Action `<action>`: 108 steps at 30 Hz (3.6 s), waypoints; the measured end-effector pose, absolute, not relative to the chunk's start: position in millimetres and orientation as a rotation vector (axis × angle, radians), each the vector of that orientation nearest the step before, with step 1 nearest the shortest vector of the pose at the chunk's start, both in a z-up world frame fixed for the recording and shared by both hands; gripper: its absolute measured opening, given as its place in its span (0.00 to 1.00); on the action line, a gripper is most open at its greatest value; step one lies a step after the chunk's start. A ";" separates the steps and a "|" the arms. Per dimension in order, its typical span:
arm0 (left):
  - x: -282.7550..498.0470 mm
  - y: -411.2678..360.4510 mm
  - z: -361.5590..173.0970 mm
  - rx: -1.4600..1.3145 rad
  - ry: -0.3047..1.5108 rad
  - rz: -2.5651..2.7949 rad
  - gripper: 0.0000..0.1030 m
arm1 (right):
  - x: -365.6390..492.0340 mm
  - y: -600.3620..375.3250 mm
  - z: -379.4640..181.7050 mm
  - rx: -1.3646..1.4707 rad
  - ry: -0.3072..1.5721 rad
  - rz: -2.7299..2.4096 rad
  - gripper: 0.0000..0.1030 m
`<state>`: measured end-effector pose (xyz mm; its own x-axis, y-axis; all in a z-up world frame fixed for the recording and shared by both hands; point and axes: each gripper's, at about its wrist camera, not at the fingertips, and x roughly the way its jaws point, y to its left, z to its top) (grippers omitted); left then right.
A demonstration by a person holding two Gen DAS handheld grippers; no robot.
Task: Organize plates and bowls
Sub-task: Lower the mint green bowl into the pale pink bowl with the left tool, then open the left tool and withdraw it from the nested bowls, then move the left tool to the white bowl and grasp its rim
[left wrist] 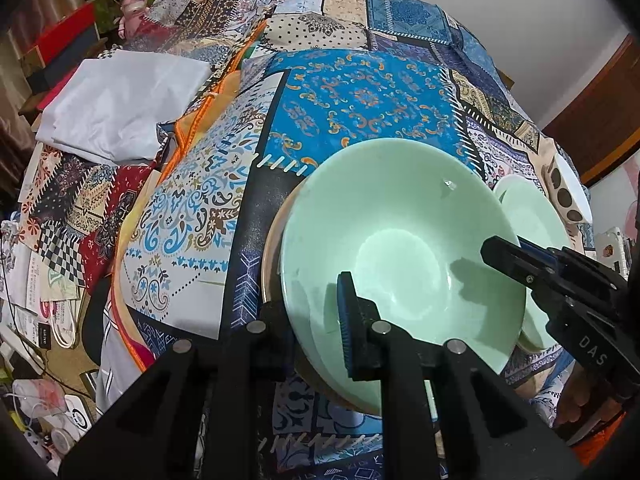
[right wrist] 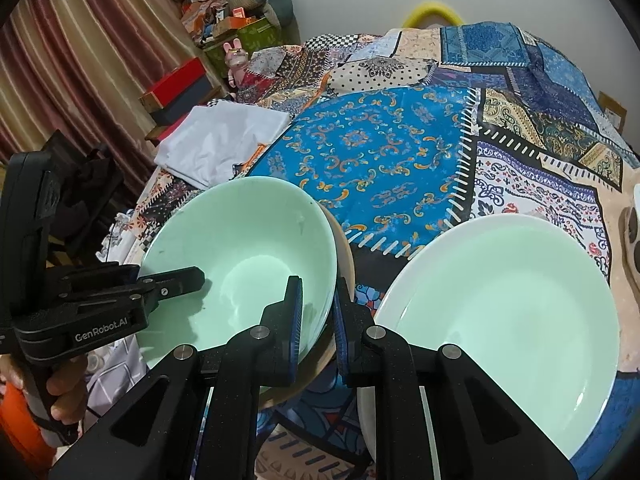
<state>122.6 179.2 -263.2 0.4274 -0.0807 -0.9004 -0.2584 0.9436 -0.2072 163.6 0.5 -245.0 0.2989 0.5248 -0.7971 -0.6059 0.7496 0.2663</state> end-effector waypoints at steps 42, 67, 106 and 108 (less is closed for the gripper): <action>131.1 147.8 -202.7 -0.142 1.042 0.176 0.63 | 154.0 -46.9 -200.6 -0.095 0.860 0.683 0.46; 178.4 2.1 -111.4 -0.003 0.828 -0.083 0.82 | 170.0 -200.7 -123.8 -0.033 0.604 0.385 0.65; 360.7 -149.8 -242.1 0.065 1.038 -0.274 0.75 | 306.4 -322.4 -255.8 0.123 0.923 0.206 0.22; 365.3 -152.2 -249.4 0.066 1.060 -0.279 0.70 | 309.0 -319.3 -260.4 0.122 0.939 0.220 0.17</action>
